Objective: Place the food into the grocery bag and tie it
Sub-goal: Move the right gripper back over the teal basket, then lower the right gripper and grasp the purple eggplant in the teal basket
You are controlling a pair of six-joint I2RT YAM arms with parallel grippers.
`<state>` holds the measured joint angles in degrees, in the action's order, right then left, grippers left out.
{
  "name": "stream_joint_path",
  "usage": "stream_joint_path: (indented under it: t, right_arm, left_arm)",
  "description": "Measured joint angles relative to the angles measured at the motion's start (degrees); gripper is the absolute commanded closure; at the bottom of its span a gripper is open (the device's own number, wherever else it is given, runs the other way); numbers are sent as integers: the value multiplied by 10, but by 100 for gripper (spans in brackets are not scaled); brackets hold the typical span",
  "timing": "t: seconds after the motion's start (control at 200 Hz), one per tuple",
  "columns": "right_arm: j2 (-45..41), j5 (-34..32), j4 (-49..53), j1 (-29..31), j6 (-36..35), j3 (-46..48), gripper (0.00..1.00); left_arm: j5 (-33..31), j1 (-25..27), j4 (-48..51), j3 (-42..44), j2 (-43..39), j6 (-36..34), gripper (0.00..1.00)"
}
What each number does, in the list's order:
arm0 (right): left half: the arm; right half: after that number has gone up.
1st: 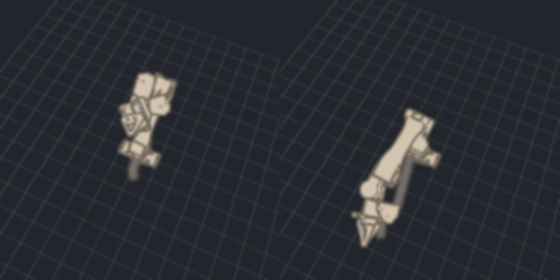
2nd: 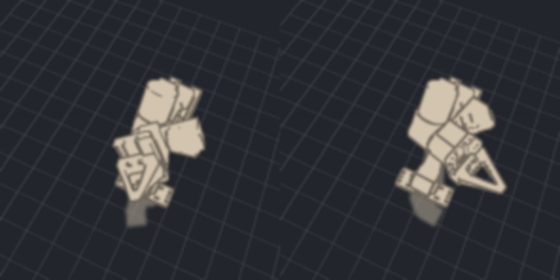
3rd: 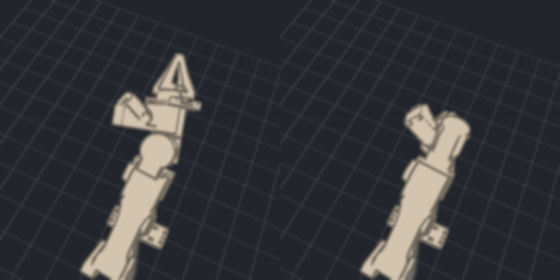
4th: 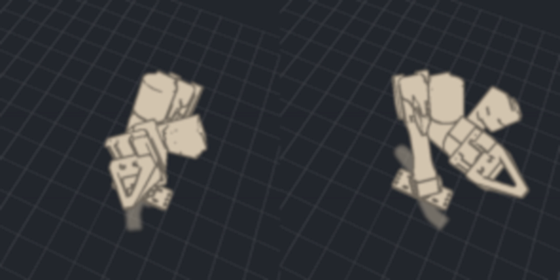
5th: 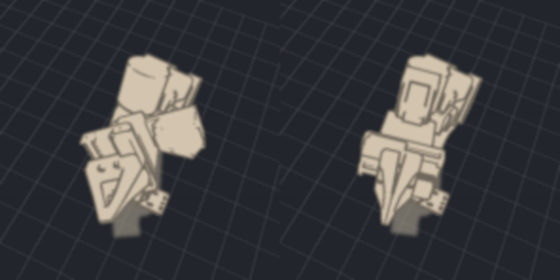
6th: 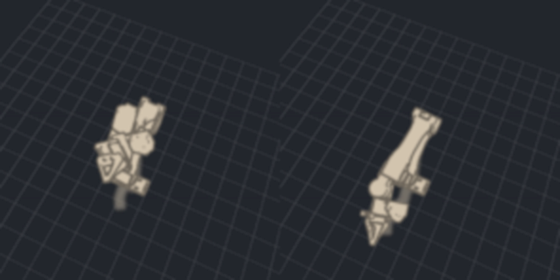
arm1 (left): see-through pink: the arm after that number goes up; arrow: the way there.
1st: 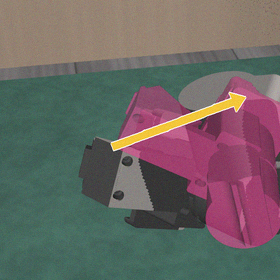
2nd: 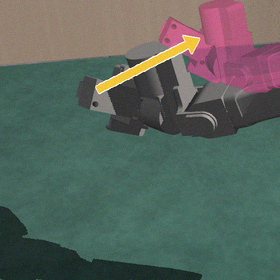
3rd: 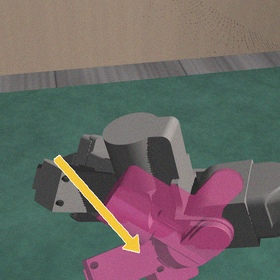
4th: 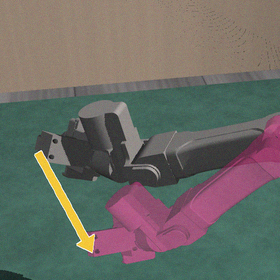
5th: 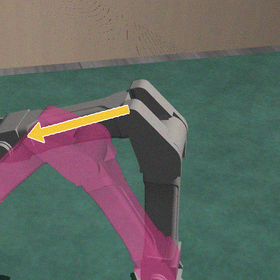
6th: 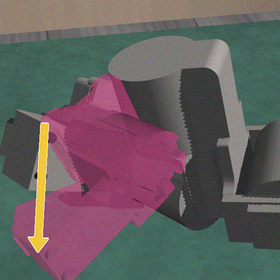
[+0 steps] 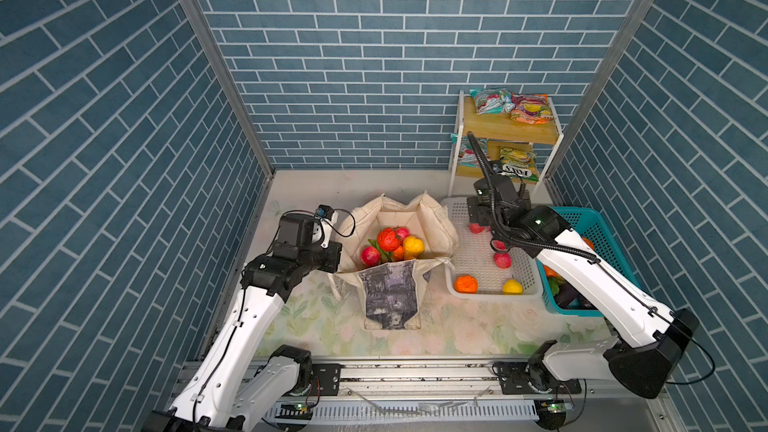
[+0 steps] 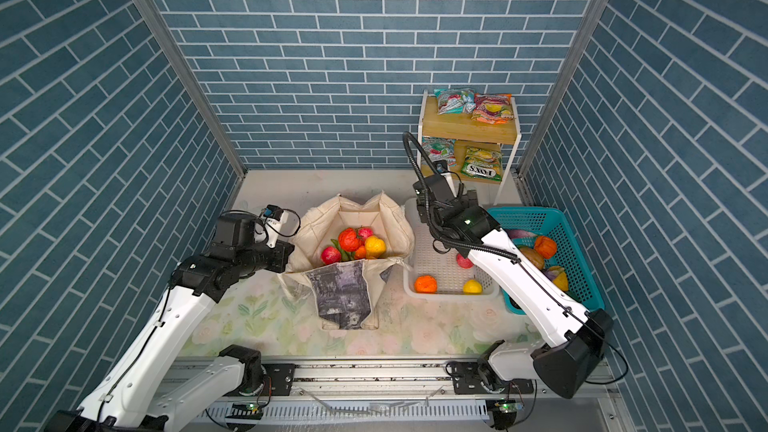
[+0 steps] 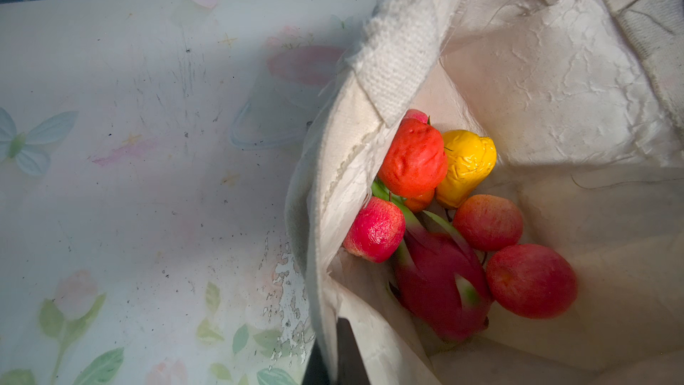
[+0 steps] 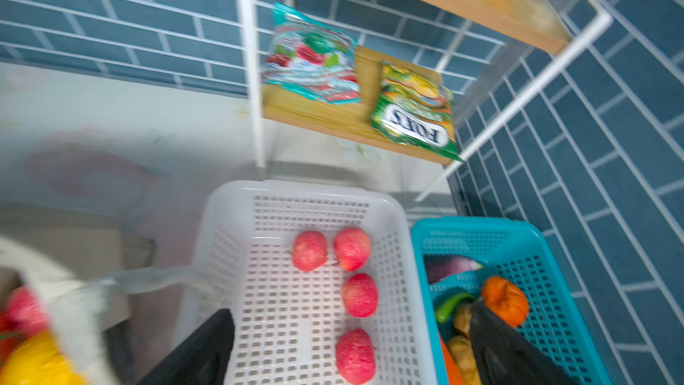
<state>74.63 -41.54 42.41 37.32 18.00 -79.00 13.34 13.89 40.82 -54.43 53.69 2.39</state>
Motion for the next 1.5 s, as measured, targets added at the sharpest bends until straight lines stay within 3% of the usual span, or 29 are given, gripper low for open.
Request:
stream_joint_path:
  t: [0.23,0.43,0.635,1.251,1.501]
  right_arm:
    - [-71,10,18,-143,68,83,3]
    - [-77,47,34,-266,122,132,3]
    - [-77,74,51,-354,158,158,2]
    - [-49,88,58,-476,193,210,2]
    - [-33,116,32,-514,193,247,8]
  left_arm:
    - [0,0,0,0,0,0,100]
    - [0,0,0,0,0,0,100]
    - [0,0,0,0,0,0,100]
    - [-2,0,0,0,5,0,100]
    - [-2,0,0,0,5,0,100]
